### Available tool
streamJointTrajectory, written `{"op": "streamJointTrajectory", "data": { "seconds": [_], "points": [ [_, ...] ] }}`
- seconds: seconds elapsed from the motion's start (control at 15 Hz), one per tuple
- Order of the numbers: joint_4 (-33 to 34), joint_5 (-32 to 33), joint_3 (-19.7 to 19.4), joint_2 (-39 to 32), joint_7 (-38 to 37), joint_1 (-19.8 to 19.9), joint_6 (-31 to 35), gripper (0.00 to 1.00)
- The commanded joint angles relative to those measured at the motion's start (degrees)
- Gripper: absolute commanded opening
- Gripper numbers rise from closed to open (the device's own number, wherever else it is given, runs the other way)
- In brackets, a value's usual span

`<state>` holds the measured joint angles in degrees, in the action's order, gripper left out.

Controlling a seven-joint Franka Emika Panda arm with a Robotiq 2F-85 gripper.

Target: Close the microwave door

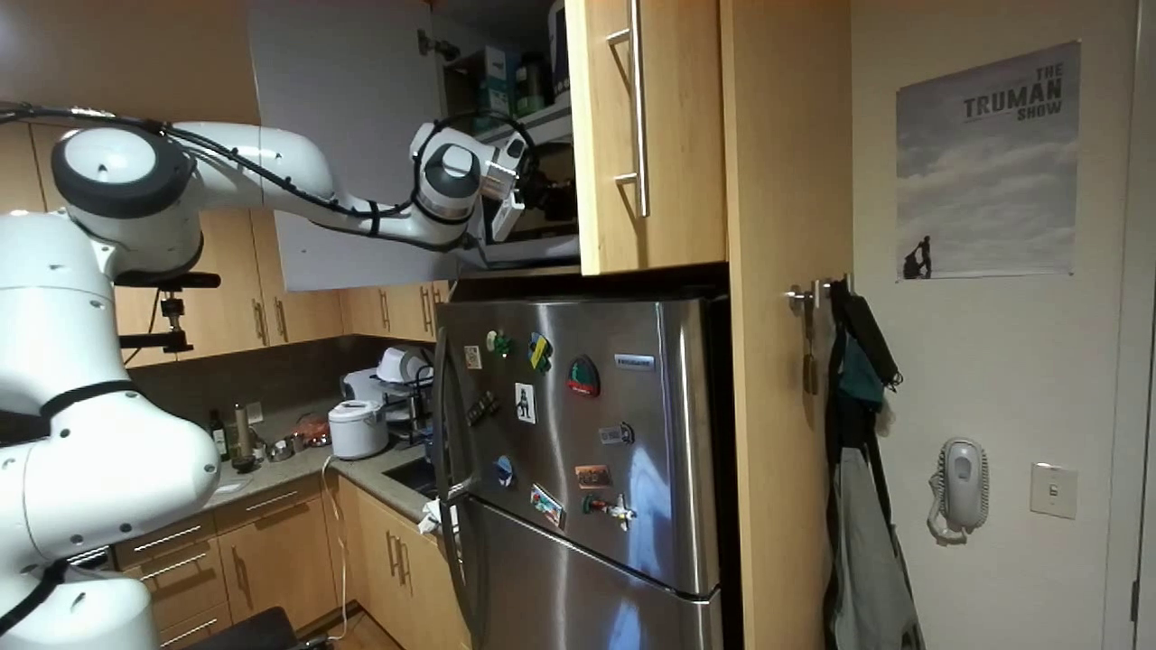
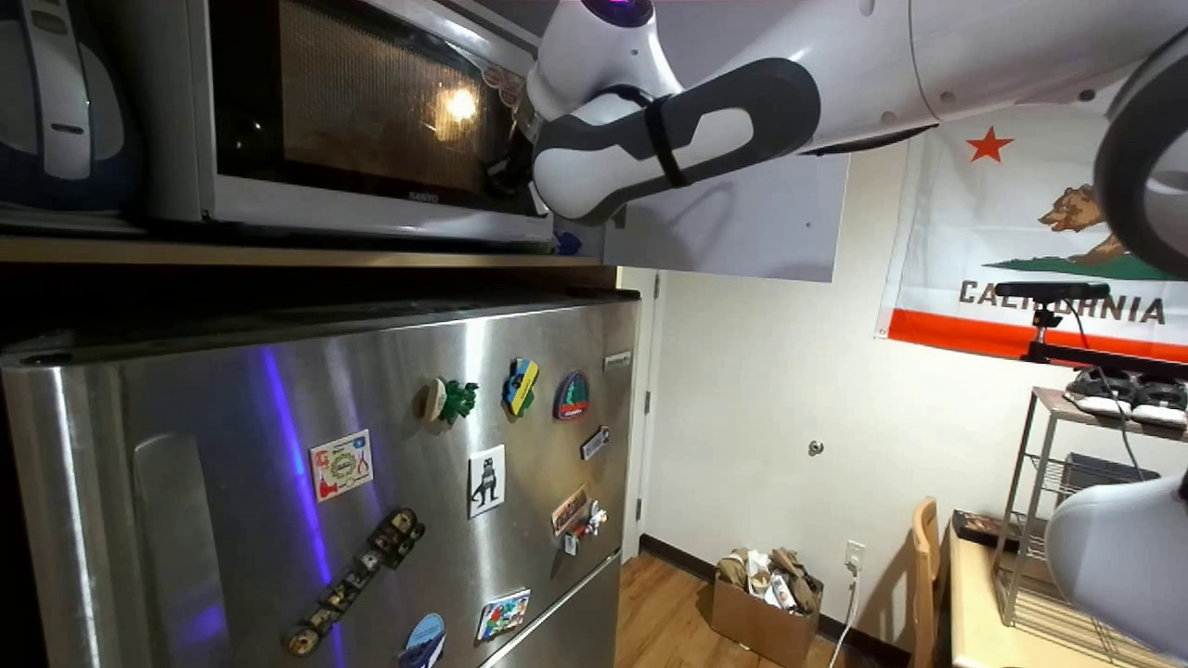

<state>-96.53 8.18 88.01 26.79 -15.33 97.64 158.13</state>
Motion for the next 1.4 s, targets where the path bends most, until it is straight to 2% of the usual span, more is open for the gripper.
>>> {"op": "streamJointTrajectory", "data": {
  "seconds": [0.0, 0.53, 1.07, 1.33],
  "points": [
    [2.7, -3.0, 3.6, -0.7, 3.6, 3.3, -1.3, 0.01],
    [5.1, -5.5, 6.2, -1.1, 7.0, 6.2, -2.3, 0.01],
    [12.7, -11.3, 13.3, 0.0, 12.1, 15.1, -7.9, 0.01],
    [15.1, -14.3, 14.4, 0.3, 15.4, 16.8, -10.9, 0.01]
  ]
}}
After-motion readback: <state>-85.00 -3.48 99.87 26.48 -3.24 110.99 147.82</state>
